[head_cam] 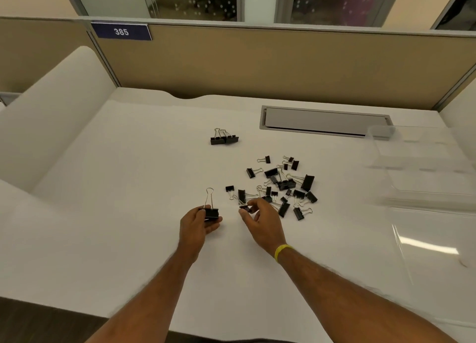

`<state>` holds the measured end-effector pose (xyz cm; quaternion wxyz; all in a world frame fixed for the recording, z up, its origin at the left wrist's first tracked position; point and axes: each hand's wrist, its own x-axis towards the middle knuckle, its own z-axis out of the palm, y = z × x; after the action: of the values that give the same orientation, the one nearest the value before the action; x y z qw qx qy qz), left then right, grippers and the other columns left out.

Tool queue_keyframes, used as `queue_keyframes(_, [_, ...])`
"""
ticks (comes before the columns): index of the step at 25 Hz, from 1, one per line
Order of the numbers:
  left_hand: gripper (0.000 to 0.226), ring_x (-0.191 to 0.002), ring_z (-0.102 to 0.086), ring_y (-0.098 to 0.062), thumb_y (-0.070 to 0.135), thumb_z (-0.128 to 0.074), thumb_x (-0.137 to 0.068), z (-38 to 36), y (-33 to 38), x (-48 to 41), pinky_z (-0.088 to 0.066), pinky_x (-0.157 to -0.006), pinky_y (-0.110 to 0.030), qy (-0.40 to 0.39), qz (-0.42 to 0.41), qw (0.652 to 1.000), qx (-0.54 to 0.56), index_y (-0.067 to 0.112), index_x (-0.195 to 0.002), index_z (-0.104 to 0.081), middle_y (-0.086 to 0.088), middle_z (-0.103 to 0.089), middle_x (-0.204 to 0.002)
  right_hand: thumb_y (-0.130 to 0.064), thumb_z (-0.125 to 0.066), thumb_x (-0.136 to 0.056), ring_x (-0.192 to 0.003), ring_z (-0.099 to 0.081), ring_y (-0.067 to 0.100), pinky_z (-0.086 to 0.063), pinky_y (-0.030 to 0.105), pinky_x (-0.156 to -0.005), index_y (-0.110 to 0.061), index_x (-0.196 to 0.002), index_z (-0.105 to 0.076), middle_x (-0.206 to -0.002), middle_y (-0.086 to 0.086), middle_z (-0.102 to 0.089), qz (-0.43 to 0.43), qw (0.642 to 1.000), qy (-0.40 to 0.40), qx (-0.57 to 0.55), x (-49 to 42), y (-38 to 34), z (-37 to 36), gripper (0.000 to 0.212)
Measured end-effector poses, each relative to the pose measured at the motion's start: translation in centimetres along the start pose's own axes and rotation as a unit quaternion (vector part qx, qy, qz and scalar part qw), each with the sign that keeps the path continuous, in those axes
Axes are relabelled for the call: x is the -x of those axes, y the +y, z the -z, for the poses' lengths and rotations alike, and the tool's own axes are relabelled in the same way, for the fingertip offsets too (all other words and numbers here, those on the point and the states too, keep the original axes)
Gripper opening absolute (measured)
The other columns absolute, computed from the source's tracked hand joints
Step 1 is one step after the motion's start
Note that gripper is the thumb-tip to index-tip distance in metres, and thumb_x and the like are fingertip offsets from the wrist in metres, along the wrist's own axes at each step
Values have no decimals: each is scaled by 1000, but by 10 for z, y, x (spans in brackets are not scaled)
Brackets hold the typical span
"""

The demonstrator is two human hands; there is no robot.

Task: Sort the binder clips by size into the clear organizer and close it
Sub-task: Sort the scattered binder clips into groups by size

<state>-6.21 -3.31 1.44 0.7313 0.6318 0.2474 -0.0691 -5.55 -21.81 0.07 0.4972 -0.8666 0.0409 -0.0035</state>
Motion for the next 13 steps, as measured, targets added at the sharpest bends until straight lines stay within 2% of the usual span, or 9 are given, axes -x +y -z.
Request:
queue_keyframes(3, [22, -88, -72, -32, 8, -41, -101, 8, 5, -10, -58, -79, -39, 15, -11, 1000, 0, 4, -106, -62, -20, -68, -105, -41, -65, -86, -78, -51, 2, -45, 23, -72, -22, -103, -59, -98, -8, -58, 6, 1000, 2, 14, -14, -14, -11, 27])
queue_keyframes(6, [20, -88, -72, -31, 8, -43, -100, 27, 15, -34, -58, -81, -40, 7, -16, 1000, -3, 2, -109, -61, -19, -67, -107, -43, -66, -82, -89, -54, 10, -50, 32, -80, -22, -102, -58, -98, -7, -58, -1, 998, 38, 42, -40, -34, -40, 30])
queue_keyframes(10, [23, -89, -72, -29, 10, -44, -101, 51, 34, -66, -59, -74, -35, -1, -23, 999, -39, 2, -114, -61, -16, -68, -105, -44, -68, -79, -99, -54, 17, -47, 37, -87, -21, -108, -58, -102, -5, -60, -1, 993, 44, 111, -75, -55, -74, 38])
queue_keyframes(13, [23, -92, -70, -25, 12, -47, -99, 63, 46, -90, -55, -69, -31, 7, -29, 997, -64, 6, -113, -65, -11, -70, -103, -44, -69, -80, -103, -52, 20, -41, 36, -90, -19, -109, -57, -106, -3, -62, -12, 986, 46, 157, -95, -62, -90, 40])
